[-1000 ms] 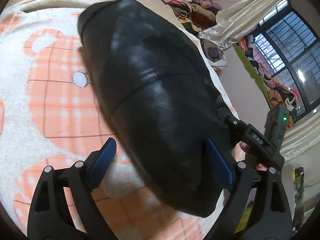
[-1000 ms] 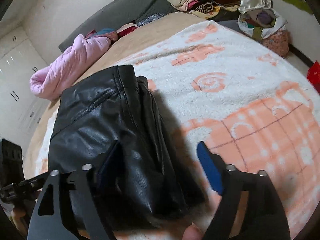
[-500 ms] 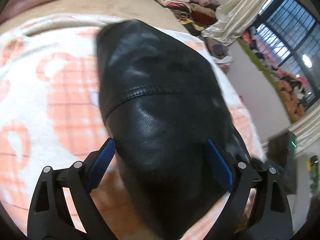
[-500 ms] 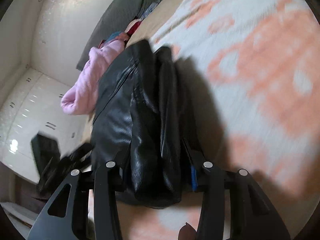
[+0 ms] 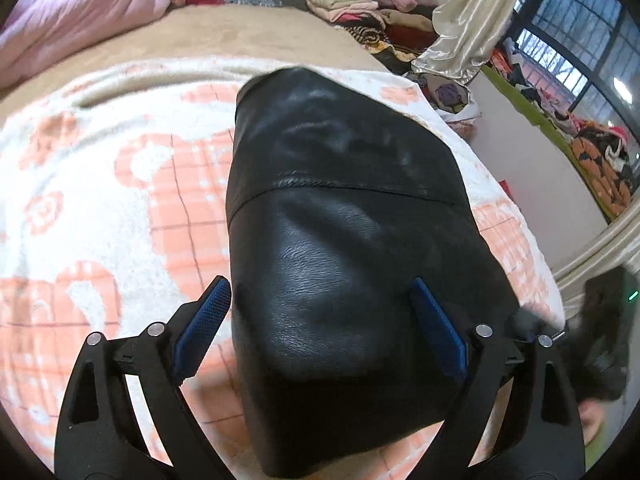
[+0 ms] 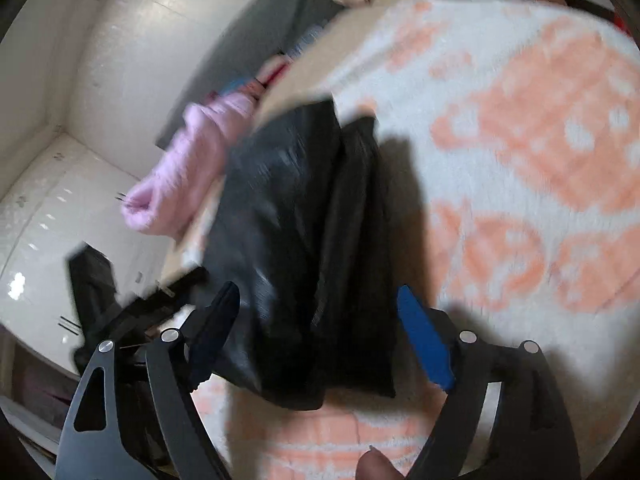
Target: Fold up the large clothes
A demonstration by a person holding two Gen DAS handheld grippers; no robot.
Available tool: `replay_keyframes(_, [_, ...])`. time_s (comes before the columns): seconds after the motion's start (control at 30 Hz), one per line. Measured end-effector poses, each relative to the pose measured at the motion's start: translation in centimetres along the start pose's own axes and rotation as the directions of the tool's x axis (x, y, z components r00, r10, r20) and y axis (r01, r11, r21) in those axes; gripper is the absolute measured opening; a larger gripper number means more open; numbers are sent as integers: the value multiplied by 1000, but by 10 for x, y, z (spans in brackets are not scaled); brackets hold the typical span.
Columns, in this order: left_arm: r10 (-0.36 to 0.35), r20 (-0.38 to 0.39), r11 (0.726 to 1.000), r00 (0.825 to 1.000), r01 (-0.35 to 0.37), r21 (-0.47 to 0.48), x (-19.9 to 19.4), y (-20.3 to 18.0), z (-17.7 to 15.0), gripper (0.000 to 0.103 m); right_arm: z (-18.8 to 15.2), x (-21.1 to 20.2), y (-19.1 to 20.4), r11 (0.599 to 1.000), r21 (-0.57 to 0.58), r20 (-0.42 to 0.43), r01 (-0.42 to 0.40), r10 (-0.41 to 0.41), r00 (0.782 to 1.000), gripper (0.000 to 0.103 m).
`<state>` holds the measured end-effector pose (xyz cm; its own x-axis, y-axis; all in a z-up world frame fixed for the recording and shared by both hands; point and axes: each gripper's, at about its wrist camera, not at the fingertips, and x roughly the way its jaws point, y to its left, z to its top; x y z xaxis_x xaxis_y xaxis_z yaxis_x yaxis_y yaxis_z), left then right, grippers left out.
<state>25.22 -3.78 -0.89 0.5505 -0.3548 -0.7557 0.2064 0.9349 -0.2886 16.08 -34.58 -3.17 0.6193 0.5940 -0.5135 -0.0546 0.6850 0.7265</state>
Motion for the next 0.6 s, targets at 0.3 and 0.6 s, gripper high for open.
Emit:
replay_keyframes(0.3, [22, 14, 998, 1000, -23, 56, -12, -8, 0, 83, 79, 5, 40, 980, -133, 91, 150, -138, 986, 64])
replay_keyframes(0.6, [26, -17, 995, 1000, -24, 94, -3, -20, -6, 83, 89, 102, 64, 859, -366, 5, 357, -382, 924, 40])
